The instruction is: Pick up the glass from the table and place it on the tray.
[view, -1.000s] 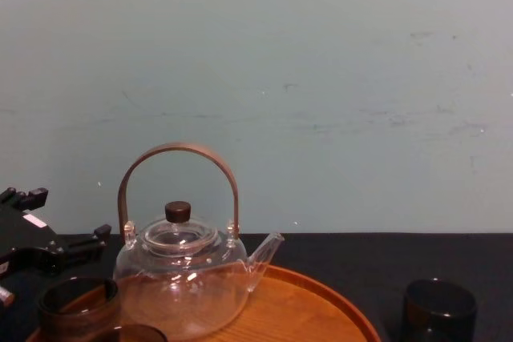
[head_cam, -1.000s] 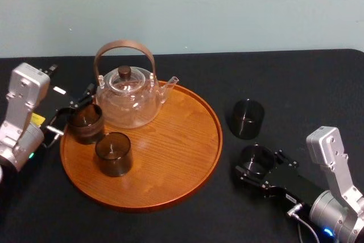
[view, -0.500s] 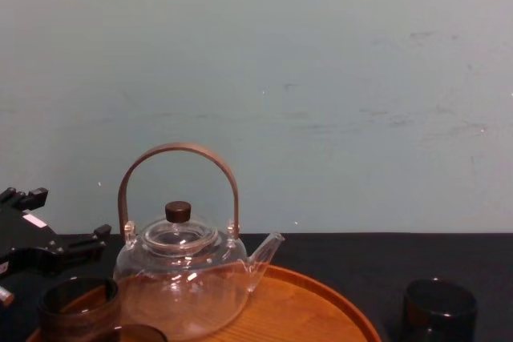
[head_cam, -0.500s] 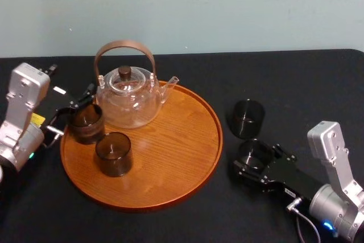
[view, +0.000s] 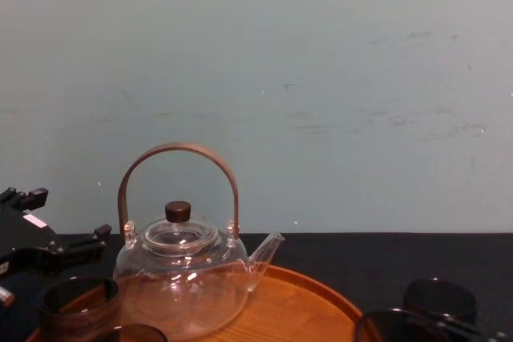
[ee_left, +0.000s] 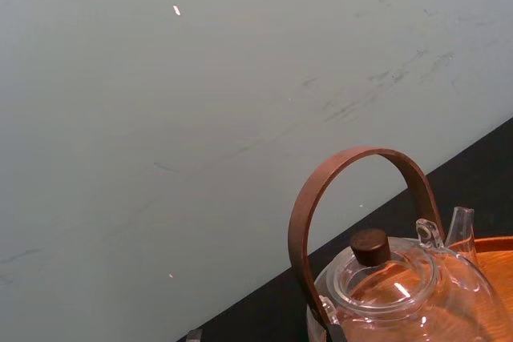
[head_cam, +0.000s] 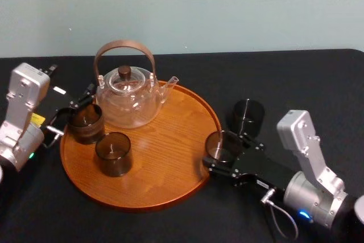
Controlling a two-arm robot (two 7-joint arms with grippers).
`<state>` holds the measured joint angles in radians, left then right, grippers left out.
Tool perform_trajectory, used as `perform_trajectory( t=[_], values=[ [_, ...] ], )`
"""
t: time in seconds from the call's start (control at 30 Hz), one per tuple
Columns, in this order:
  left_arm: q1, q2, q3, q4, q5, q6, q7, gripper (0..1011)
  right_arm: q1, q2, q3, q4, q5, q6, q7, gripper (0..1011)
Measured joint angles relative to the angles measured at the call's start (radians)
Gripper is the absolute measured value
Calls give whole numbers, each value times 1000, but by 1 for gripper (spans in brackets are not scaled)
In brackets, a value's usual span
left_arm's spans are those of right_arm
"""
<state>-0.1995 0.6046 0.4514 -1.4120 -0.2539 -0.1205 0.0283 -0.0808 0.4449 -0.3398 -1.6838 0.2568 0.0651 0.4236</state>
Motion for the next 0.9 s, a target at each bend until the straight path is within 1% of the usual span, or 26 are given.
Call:
perform_trajectory(
  t=[0.23, 0.3, 0.33, 0.47, 0.57, 0.7, 0.9],
  values=[
    [0, 0, 0, 0, 0, 0, 0, 1001, 71, -16, -56, 34, -7, 15, 23, 905],
    [0, 0, 0, 0, 0, 0, 0, 1001, 106, -26, -79, 60, -11, 22, 32, 905],
    [0, 0, 0, 0, 0, 0, 0, 1001, 106, -26, -79, 60, -11, 22, 32, 905],
    [0, 0, 0, 0, 0, 0, 0, 1001, 156, -44, -110, 102, -15, 29, 43, 905],
    [0, 0, 0, 0, 0, 0, 0, 1001, 178, -54, -124, 125, -16, 29, 49, 905],
    [0, 0, 0, 0, 0, 0, 0, 1001, 216, -73, -153, 166, -16, 30, 60, 905],
    [0, 0, 0, 0, 0, 0, 0, 1001, 251, -93, -185, 207, -17, 31, 73, 905]
  ],
)
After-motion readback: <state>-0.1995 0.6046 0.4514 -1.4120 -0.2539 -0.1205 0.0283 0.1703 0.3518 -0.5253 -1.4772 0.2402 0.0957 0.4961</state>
